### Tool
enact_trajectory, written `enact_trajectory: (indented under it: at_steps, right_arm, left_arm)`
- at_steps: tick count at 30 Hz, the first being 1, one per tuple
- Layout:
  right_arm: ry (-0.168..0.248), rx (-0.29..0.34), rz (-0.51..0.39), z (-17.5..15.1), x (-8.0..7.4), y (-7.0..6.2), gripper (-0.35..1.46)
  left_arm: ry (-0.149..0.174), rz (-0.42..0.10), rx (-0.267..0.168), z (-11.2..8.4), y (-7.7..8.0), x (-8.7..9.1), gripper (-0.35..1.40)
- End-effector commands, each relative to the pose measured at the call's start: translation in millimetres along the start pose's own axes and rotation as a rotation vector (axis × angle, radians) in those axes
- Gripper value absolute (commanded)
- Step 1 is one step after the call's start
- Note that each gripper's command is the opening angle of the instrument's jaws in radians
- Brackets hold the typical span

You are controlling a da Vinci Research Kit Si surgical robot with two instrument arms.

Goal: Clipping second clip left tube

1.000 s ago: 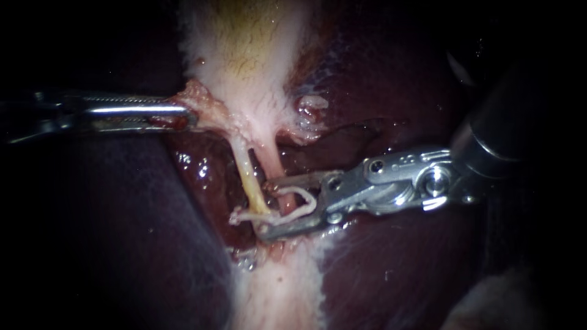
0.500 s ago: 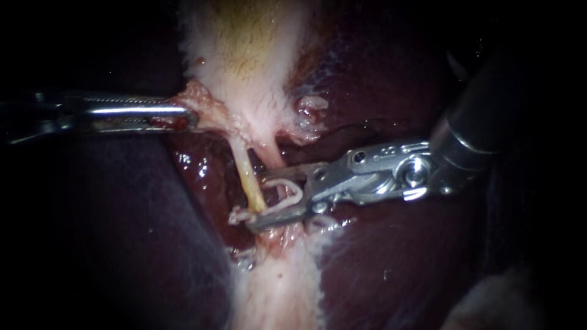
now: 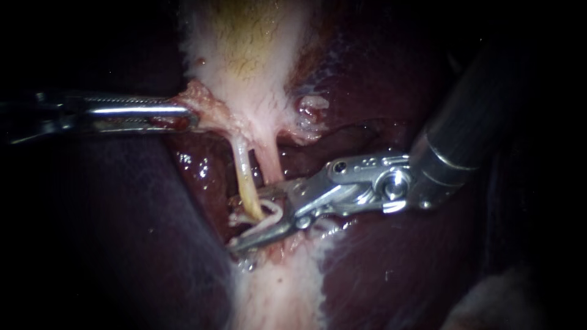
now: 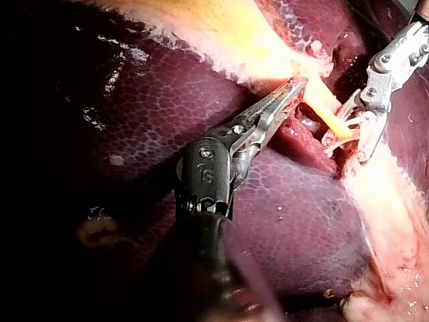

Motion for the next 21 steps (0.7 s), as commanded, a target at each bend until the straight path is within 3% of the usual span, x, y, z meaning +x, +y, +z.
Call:
enact_trajectory:
  at_steps: [1, 6, 10, 16, 21]
  right_arm:
    - [0.004, 0.006, 0.002, 0.1, 0.1, -0.2, 0.5]
    - [0.027, 0.026, 0.005, 0.4, 0.3, -1.2, 0.5]
    - [0.046, 0.043, 0.004, 0.9, 0.7, -2.7, 0.5]
    - [0.045, 0.096, -0.001, 1.9, 1.6, -4.8, 0.49]
    - [0.032, 0.138, -0.004, 2.1, 1.7, -5.0, 0.46]
  left_arm:
    - [0.0, 0.0, 0.0, 0.0, 0.0, 0.0, -0.35]
    - [0.0, 0.0, 0.0, 0.0, 0.0, 0.0, -0.35]
    - [0.0, 0.0, 0.0, 0.0, -0.1, 0.0, -0.35]
    - [0.0, 0.0, -0.001, 0.0, -0.3, -0.1, -0.35]
    - [0.0, 0.0, -0.001, 0.0, -0.3, -0.1, -0.35]
